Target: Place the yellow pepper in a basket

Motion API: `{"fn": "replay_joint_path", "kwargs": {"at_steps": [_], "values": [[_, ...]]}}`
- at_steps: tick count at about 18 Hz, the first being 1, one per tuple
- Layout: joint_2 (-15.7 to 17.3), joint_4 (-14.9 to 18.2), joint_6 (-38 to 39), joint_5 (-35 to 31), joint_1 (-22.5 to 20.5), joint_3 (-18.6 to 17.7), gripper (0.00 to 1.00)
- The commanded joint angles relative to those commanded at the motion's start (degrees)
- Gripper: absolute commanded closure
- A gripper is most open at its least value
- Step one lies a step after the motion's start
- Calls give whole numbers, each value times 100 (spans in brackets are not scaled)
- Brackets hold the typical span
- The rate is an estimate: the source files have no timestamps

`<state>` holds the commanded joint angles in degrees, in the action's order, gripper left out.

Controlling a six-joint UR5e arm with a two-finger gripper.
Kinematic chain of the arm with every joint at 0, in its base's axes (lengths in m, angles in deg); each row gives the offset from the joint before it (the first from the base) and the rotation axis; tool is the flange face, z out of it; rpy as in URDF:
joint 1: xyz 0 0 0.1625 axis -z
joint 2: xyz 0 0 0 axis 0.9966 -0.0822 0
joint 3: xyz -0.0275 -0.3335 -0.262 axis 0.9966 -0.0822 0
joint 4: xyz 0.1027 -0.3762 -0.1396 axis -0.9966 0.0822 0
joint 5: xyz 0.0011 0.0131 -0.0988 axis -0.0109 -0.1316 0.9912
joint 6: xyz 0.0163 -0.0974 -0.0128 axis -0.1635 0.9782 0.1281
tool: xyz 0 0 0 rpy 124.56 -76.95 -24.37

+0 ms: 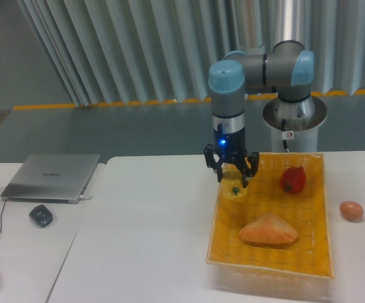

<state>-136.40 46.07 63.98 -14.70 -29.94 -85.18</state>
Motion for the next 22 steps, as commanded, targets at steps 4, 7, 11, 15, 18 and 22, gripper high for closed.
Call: {"fn": "replay_joint_path", "kwargs": {"at_steps": [4, 7, 11, 15, 18, 22], "values": [[-18, 0, 0, -27, 0, 26, 24], [-27, 0, 0, -35, 0, 70, 20], [-36, 0, -26, -35, 0, 132, 1], [-71, 0, -26, -44, 0, 132, 0], [-71, 17, -70, -53, -44, 211, 0], [-106, 18, -455, -491, -114, 281, 0]]}}
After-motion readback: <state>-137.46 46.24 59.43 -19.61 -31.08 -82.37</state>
